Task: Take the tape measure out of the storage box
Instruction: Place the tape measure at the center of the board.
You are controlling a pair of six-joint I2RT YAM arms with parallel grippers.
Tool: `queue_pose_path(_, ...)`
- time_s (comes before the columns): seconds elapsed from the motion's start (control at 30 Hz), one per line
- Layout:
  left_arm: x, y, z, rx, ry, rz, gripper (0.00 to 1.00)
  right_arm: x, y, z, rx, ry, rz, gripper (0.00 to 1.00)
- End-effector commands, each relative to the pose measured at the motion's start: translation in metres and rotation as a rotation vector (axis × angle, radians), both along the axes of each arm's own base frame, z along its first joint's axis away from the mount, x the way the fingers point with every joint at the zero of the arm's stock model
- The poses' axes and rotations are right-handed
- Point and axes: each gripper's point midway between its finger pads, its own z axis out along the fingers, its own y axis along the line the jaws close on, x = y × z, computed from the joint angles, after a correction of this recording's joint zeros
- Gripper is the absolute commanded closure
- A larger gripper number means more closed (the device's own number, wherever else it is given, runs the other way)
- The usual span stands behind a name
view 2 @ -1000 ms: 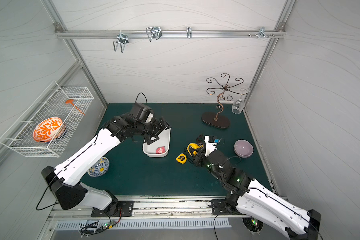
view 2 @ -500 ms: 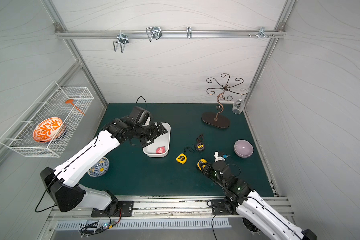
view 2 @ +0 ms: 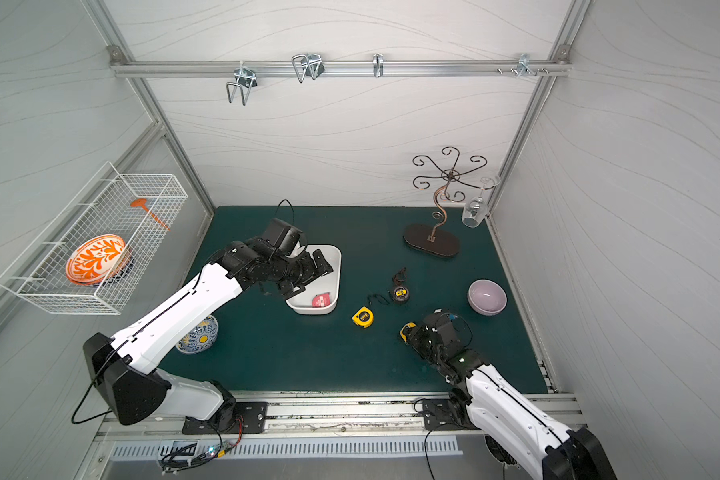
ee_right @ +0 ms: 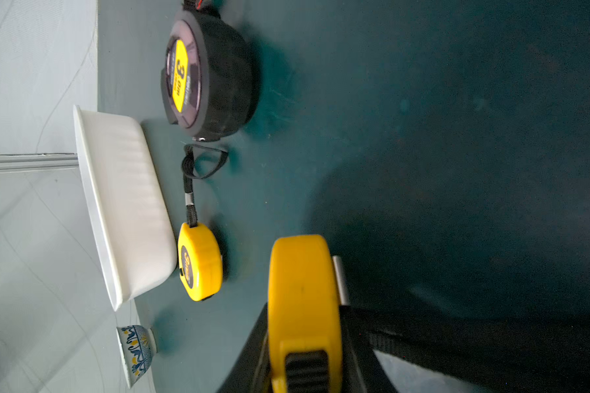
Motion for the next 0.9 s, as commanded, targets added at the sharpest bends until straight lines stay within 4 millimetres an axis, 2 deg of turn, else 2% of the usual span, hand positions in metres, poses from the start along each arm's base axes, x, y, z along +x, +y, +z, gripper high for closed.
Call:
queue_pose_path(0.0, 0.002, 0.003, 0.008, -0.003, -0.045, -0.001, 0.0, 0.002, 0.004, -0.002, 0.02, 0.004, 0.015, 0.98)
queue_pose_path(0.07, 0.002, 0.002, 0.008, -0.004, -0.045, -0.002, 0.0, -0.001, 0.003, -0.002, 0.016, 0.012, 0.017, 0.93)
queue_pose_path(0.17, 0.003, 0.002, 0.007, -0.005, -0.047, -0.001, 0.0, -0.006, -0.002, 0.002, 0.004, 0.013, 0.005, 0.78)
queue_pose_path(0.23, 0.004, 0.001, 0.005, -0.003, -0.044, -0.003, 0.0, -0.011, -0.007, 0.004, -0.001, 0.012, -0.001, 0.62)
queue_pose_path(0.37, 0.007, -0.001, 0.002, -0.005, -0.039, -0.005, 0.0, -0.02, -0.013, 0.007, 0.005, 0.007, -0.007, 0.47)
queue_pose_path(0.53, 0.011, -0.002, -0.001, -0.005, -0.034, -0.008, 0.0, -0.03, -0.018, 0.008, 0.001, 0.02, -0.009, 0.43)
queue_pose_path(0.63, 0.013, 0.0, -0.003, 0.001, -0.028, -0.012, 0.0, -0.035, -0.019, 0.012, -0.004, 0.036, -0.002, 0.36)
queue_pose_path(0.73, 0.014, 0.002, -0.008, 0.011, -0.02, -0.016, 0.0, -0.039, -0.019, 0.02, -0.005, 0.053, 0.009, 0.28)
queue_pose_path(0.87, 0.018, 0.006, -0.015, 0.048, -0.016, -0.041, 0.0, -0.041, -0.018, 0.032, -0.016, 0.058, 0.026, 0.23)
